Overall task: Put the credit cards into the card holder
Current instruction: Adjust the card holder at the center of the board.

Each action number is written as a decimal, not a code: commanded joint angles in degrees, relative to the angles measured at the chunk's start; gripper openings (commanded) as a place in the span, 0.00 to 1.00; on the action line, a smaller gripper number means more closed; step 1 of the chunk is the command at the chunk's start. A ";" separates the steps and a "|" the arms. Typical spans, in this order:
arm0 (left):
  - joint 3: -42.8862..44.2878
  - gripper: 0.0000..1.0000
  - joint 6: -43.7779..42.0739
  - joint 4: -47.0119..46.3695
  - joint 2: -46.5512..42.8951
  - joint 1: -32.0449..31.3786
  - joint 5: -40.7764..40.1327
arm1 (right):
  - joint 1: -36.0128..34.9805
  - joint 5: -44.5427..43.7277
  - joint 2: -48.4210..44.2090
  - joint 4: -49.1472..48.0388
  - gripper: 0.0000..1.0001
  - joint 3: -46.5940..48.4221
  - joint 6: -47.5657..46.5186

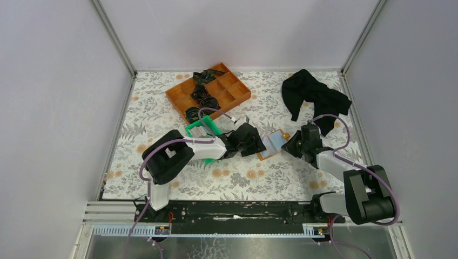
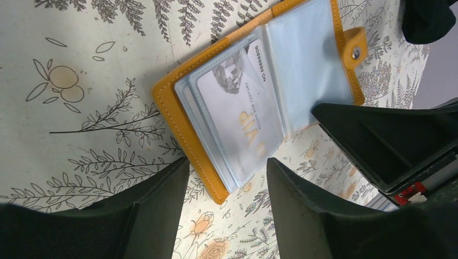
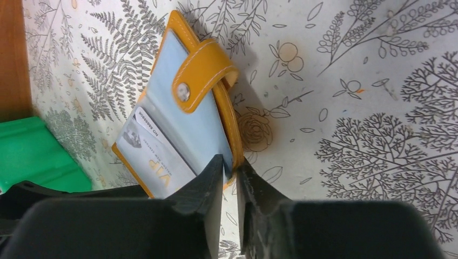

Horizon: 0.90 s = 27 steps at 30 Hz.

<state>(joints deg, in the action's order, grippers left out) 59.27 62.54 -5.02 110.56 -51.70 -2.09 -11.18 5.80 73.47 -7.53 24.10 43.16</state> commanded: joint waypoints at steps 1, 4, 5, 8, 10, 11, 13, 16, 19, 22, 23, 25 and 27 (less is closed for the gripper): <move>-6.77 0.64 -3.26 21.35 8.67 -0.50 0.27 | 0.10 2.38 0.62 -3.95 0.15 0.00 -0.98; -6.67 0.65 -3.47 21.56 7.98 -0.57 -0.25 | 0.04 2.75 0.71 -3.28 0.01 0.85 -1.90; -6.48 0.65 -3.60 21.54 7.80 -0.51 -0.56 | 0.02 3.08 0.64 -2.98 0.00 1.11 -2.18; -5.36 0.66 -3.87 21.48 7.27 -0.51 -1.63 | 0.02 3.56 -0.28 -1.36 0.00 1.52 -2.80; -4.16 0.67 -4.22 21.27 7.01 -0.50 -2.42 | 0.06 3.73 -1.44 0.16 0.00 1.57 -2.90; -3.60 0.67 -4.34 20.97 6.82 -0.50 -2.72 | 0.03 3.79 -2.08 1.08 0.00 1.59 -2.83; -3.35 0.67 -4.32 18.91 6.00 -0.50 -3.00 | 0.06 3.74 -3.59 2.85 0.00 1.44 -2.26; -4.22 0.68 -3.24 14.77 4.08 -0.53 -3.07 | 0.04 3.69 -4.76 6.37 0.00 1.91 -2.18; -5.53 0.68 -2.09 9.84 2.21 -0.59 -2.61 | 0.09 3.36 -6.05 8.62 0.00 1.74 -2.03; -6.70 0.68 -1.41 5.21 0.33 -0.59 -2.33 | 0.03 3.07 -7.03 10.38 0.00 1.62 -2.03; -7.12 0.68 -1.23 4.10 -0.40 -0.55 -2.52 | 0.08 2.91 -7.29 10.75 0.00 1.53 -2.04; -8.41 0.68 -1.00 1.10 -1.98 -0.61 -2.49 | 0.03 3.05 -7.44 11.28 0.00 1.24 -1.87; -9.32 0.68 -0.63 -1.35 -2.96 -0.69 -2.33 | 0.07 3.24 -7.38 11.44 0.00 0.93 -1.58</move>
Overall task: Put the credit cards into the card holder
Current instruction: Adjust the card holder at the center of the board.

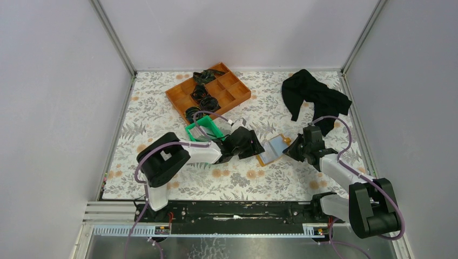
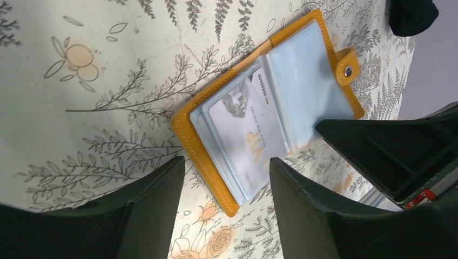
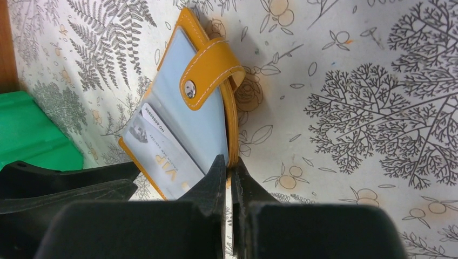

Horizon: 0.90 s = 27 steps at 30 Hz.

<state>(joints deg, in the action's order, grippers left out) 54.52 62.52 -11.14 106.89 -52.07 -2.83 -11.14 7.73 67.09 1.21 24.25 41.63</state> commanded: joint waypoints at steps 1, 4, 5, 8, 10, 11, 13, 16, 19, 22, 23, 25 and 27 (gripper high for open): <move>-4.80 0.68 -0.50 3.90 0.49 -0.31 -1.47 | 0.01 1.47 -1.06 2.60 0.00 0.49 0.10; -5.26 0.68 0.14 1.52 0.37 -0.59 -0.60 | -0.03 2.04 -0.95 2.64 0.00 0.19 0.70; -5.54 0.68 0.48 0.33 0.31 -0.65 -0.16 | -0.10 2.25 -0.91 2.65 0.00 0.14 0.96; -5.38 0.68 0.72 -1.35 0.83 -1.10 0.93 | -0.04 2.91 -1.10 2.91 0.00 0.10 1.61; -4.70 0.68 0.51 -0.69 1.32 -1.49 1.00 | -0.09 3.29 -1.49 3.39 0.00 0.48 2.01; -4.50 0.68 0.50 0.00 1.51 -1.69 0.69 | -0.06 3.53 -1.76 3.77 0.00 0.84 2.06; -4.97 0.68 0.64 -0.17 1.60 -1.94 0.77 | -0.09 3.65 -1.99 4.97 0.00 1.73 2.06; -5.77 0.68 1.46 -1.64 1.62 -2.32 0.71 | -0.07 4.21 -1.90 5.58 0.00 2.28 2.24; -5.24 0.68 1.62 -2.32 1.29 -2.72 0.03 | -0.06 4.83 -1.79 5.63 0.00 1.73 2.62; -3.62 0.67 0.34 -2.27 0.21 -3.52 -0.99 | -0.07 4.84 -1.79 5.93 0.00 1.14 2.54; -3.11 0.67 -0.26 -2.30 -0.38 -3.82 -1.41 | -0.06 4.80 -1.83 5.94 0.00 0.99 2.55; -2.40 0.67 -0.97 -2.80 -1.27 -4.43 -1.94 | -0.11 4.84 -1.96 5.95 0.00 0.64 2.58; -1.83 0.67 -1.46 -3.61 -2.00 -4.88 -2.41 | -0.06 4.97 -1.67 5.91 0.00 0.68 2.58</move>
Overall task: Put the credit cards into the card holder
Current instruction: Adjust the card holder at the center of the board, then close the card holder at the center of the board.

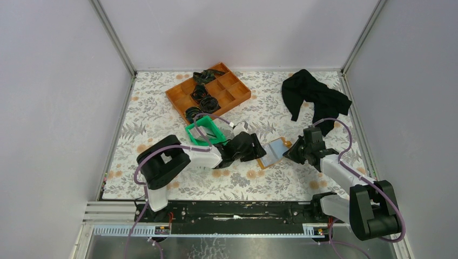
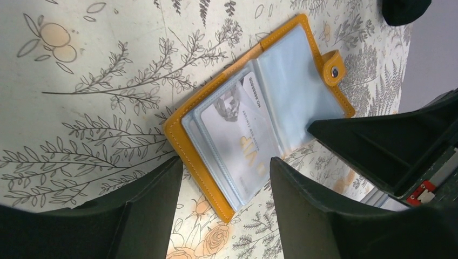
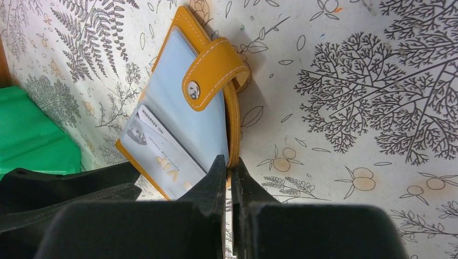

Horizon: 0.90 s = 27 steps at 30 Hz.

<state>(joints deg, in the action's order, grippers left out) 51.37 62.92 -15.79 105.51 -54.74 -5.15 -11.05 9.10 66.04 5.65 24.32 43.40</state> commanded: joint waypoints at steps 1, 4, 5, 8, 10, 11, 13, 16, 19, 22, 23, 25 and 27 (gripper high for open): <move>1.68 0.67 -2.05 0.86 -0.86 -2.42 -0.16 | -0.18 3.70 -0.43 1.49 0.00 0.56 0.79; 2.28 0.67 -2.71 -0.05 -1.40 -2.94 -0.26 | -0.24 3.88 -0.45 1.35 0.00 0.43 1.00; 2.55 0.67 -2.96 -0.31 -1.48 -3.01 -0.22 | -0.21 3.98 -0.52 1.31 0.00 0.34 1.13; 3.06 0.67 -3.45 -1.04 -1.58 -3.25 -0.49 | -0.41 4.24 -0.56 1.43 0.00 0.33 1.17; 3.35 0.67 -3.65 -1.37 -1.62 -3.34 -0.62 | -0.62 4.46 -0.56 1.50 0.00 0.42 1.17; 3.54 0.67 -3.74 -1.61 -1.48 -3.28 -0.70 | -0.71 4.58 -0.49 1.54 0.00 0.39 1.16; 3.99 0.67 -3.98 -1.83 -1.36 -3.31 -0.68 | -1.02 4.61 -0.47 1.73 0.00 0.48 1.01; 4.84 0.67 -4.69 -1.79 -1.27 -3.31 -1.04 | -1.32 4.77 -0.52 1.90 0.00 0.56 0.81; 6.14 0.67 -6.04 -1.34 -1.21 -3.33 -1.60 | -1.71 4.94 -0.67 2.11 0.00 0.81 0.66; 7.60 0.67 -6.76 -1.19 -0.70 -3.28 -1.51 | -2.11 4.81 -0.67 2.33 0.00 1.21 0.68; 8.11 0.67 -6.97 -1.02 -0.46 -3.32 -1.52 | -2.27 4.68 -0.73 2.43 0.00 1.30 0.71; 8.85 0.67 -7.11 -0.74 -0.02 -3.33 -1.18 | -2.53 4.52 -0.81 2.46 0.00 1.29 0.80; 9.15 0.67 -7.10 -0.71 0.38 -3.35 -1.04 | -2.85 4.44 -0.90 2.53 0.00 1.11 0.93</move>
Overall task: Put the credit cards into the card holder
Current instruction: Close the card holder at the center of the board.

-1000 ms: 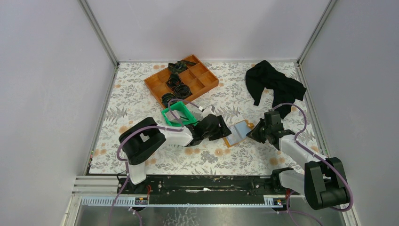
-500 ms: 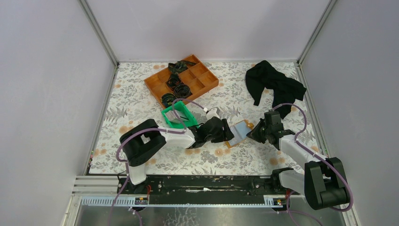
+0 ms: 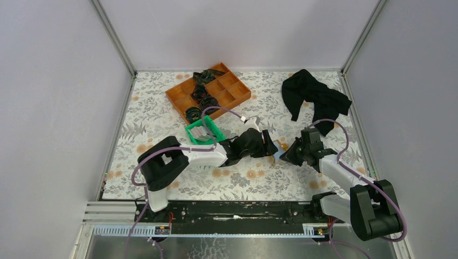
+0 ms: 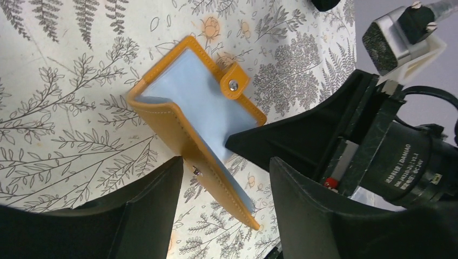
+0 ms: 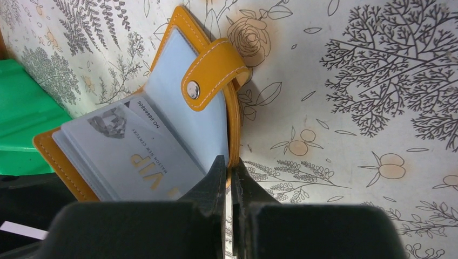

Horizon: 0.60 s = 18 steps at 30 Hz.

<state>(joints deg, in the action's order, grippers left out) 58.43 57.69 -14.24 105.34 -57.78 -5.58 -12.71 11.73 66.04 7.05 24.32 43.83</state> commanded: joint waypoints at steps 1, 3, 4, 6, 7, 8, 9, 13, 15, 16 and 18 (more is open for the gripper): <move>2.15 0.67 -1.90 -2.14 0.63 -0.28 -0.55 | -1.37 1.77 -1.03 1.07 0.00 0.95 0.59; 2.37 0.67 -1.88 -2.11 0.98 -0.31 -0.15 | -1.60 1.51 -1.38 1.08 0.00 0.69 0.75; 2.45 0.67 -1.83 -2.16 1.14 -0.30 -0.01 | -1.69 1.46 -1.43 0.96 0.00 0.56 0.87; 2.56 0.67 -1.52 -2.15 1.60 -0.29 0.39 | -1.95 1.38 -1.40 0.70 0.00 0.19 1.20; 2.51 0.67 -1.33 -2.27 1.78 -0.35 0.54 | -2.15 1.37 -1.36 0.50 0.00 0.06 1.37; 2.60 0.67 -1.15 -2.47 1.96 -0.39 0.66 | -2.34 1.38 -1.40 0.44 0.00 -0.09 1.56; 2.71 0.67 -1.10 -2.54 2.36 -0.37 0.93 | -2.63 1.29 -1.41 0.33 0.00 -0.20 1.75; 4.02 0.67 -0.78 -2.56 4.12 -0.34 1.60 | -3.35 1.02 -1.85 0.12 0.00 -0.70 2.45; 4.77 0.67 -0.66 -2.58 4.75 -0.32 1.87 | -3.60 1.02 -1.88 0.02 0.00 -0.97 2.72; 5.17 0.67 -0.65 -2.57 5.06 -0.35 1.96 | -3.70 1.02 -1.96 -0.13 0.00 -1.14 2.87; 6.01 0.67 -0.74 -2.19 5.58 -0.32 2.06 | -4.05 1.10 -2.01 -0.46 0.00 -1.57 3.27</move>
<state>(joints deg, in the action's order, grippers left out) 61.84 57.28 -14.37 109.30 -57.80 -4.27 -15.38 11.53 65.23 7.01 23.62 45.78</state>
